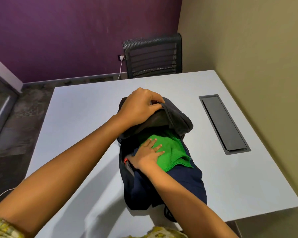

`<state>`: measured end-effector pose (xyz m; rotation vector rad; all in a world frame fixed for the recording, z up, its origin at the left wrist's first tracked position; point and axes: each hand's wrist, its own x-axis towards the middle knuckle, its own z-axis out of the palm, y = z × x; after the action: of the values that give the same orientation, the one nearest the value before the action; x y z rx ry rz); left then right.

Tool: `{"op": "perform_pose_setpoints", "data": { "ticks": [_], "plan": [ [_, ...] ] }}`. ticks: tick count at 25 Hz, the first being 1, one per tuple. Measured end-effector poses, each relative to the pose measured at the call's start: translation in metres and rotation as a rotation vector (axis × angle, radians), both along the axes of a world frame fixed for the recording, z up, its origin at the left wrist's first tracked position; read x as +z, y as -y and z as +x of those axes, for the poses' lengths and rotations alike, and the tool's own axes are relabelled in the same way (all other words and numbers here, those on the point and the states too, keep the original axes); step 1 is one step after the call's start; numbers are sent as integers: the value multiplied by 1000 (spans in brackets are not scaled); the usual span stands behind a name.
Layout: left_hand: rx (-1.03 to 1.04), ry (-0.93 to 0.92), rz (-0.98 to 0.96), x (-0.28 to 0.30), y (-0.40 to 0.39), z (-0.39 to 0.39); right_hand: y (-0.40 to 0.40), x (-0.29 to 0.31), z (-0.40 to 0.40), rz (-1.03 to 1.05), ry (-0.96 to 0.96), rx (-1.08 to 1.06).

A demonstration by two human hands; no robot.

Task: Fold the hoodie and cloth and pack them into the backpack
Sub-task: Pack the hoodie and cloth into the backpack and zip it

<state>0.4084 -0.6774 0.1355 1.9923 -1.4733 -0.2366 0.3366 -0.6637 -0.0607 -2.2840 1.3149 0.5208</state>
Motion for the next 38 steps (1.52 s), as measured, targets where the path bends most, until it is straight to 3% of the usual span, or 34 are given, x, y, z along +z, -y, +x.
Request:
{"op": "perform_pose_setpoints", "data": {
  "ticks": [2, 7, 8, 10, 11, 12, 13, 14, 16, 18, 19, 20, 23, 25, 27, 30, 32, 35, 38],
  "plan": [
    [5, -29, -9, -2, -2, -1, -2, -26, 0, -123, -61, -47],
    [-5, -51, -67, -7, -14, -3, 17, -51, -12, -51, 23, -11],
    [-15, -63, -81, -7, -14, -2, 21, -57, -17, -32, 57, 18],
    [-39, -87, -80, -7, -11, -4, 28, -53, -25, -83, -104, 169],
    [-52, -89, -71, -9, -9, -7, 38, -36, -24, -166, -111, 291],
    [-66, -89, -65, -10, -5, -12, 45, -20, -20, -110, -93, 311],
    [-80, -90, -66, -11, -2, -19, 54, -8, -11, -148, 85, 239],
    [-87, -91, -73, -10, 2, -26, 66, 4, -3, -23, 305, 36],
    [-55, -118, -115, -3, 10, -30, 80, 14, 14, -70, 398, -178],
    [13, -163, -177, 5, 16, -18, 71, -10, 33, 114, 604, -121],
    [47, -174, -196, 7, 17, -9, 58, -22, 47, 37, 349, -61],
    [77, -186, -198, 5, 16, -2, 47, -27, 42, 8, 297, 70],
    [122, -240, -154, -10, 7, 4, 48, -34, 39, -272, 387, 479],
    [117, -227, -125, -17, 8, 6, 52, -25, 27, -222, 394, 530],
    [139, -213, -116, -17, 13, 15, 56, -26, 1, -182, 300, 438],
    [191, -138, -53, -20, 19, 14, 56, -28, -46, -406, 404, 125],
    [168, -98, -6, -27, 21, 1, 63, -26, -68, -460, 364, -160],
    [11, -118, 141, -32, 25, -23, 79, -19, -85, -150, 231, -454],
    [-79, -37, 238, -36, 32, -38, 91, -14, -78, -84, 200, -441]
  ]
}}
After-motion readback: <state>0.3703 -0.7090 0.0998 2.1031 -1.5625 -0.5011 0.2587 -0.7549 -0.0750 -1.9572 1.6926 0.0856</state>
